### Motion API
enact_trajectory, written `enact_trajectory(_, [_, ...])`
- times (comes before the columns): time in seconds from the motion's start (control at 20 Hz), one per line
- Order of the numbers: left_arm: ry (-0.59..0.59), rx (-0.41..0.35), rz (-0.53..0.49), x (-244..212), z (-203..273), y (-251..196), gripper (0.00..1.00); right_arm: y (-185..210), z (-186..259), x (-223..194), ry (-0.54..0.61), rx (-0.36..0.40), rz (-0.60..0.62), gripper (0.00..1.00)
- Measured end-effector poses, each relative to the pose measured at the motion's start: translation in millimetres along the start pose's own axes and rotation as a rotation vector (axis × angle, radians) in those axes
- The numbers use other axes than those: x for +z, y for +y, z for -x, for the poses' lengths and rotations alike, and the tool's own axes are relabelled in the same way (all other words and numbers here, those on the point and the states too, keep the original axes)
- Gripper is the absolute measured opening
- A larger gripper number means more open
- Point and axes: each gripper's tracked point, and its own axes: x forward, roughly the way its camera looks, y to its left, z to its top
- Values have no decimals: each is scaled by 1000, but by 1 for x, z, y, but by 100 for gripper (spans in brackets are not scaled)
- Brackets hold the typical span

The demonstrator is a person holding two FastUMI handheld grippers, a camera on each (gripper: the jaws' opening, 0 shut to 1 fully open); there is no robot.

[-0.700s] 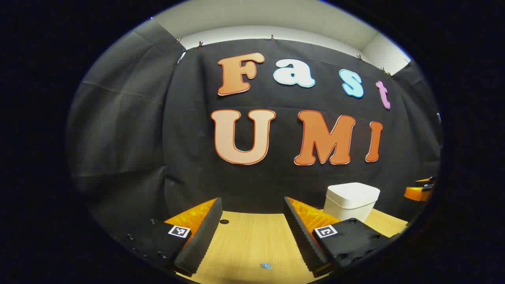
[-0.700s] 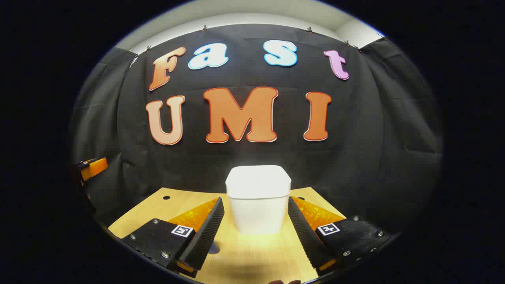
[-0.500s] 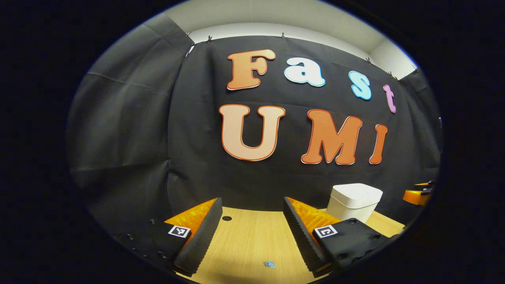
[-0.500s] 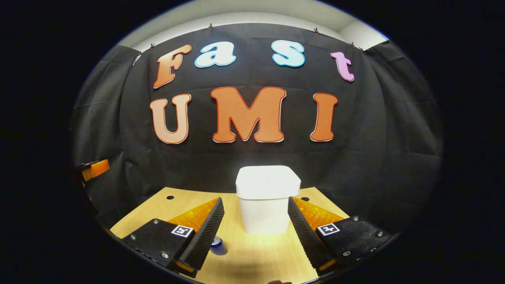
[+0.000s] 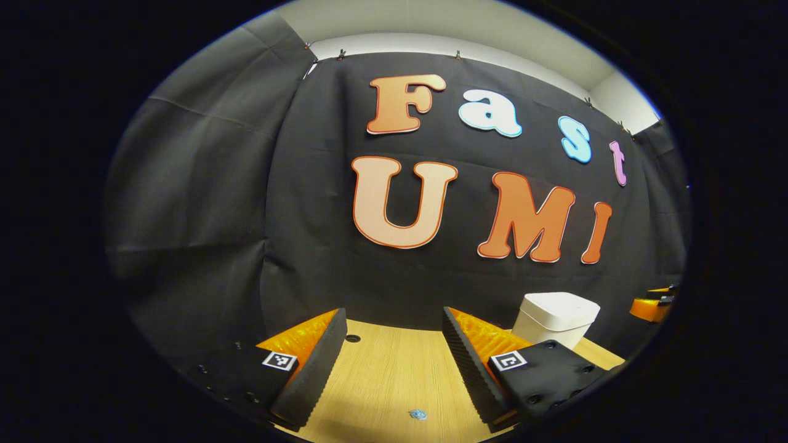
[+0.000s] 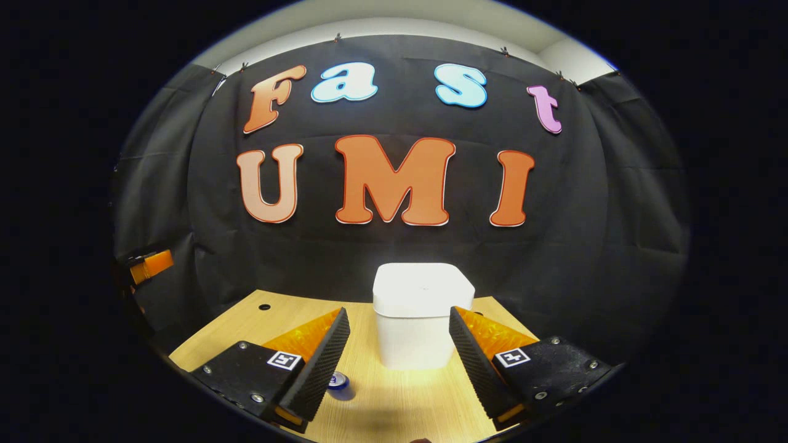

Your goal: Press the lid of the desktop garbage bin to open it, pick up the crumpled paper on the desktop and throw it into the bin, then pick up the pop can on the desktop and drop it into the bin, and finally close the garbage bin lid.

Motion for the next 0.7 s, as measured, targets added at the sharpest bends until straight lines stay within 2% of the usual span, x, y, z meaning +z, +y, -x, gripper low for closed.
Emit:
enact_trajectory(0.55, [13,-40,-43,-5,-15,-16,98,-17,-10,-15,56,-47,4,98])
enact_trajectory(0.7, [21,-35,-43,-8,-19,-12,98,-19,-14,-16,66,-50,4,93])
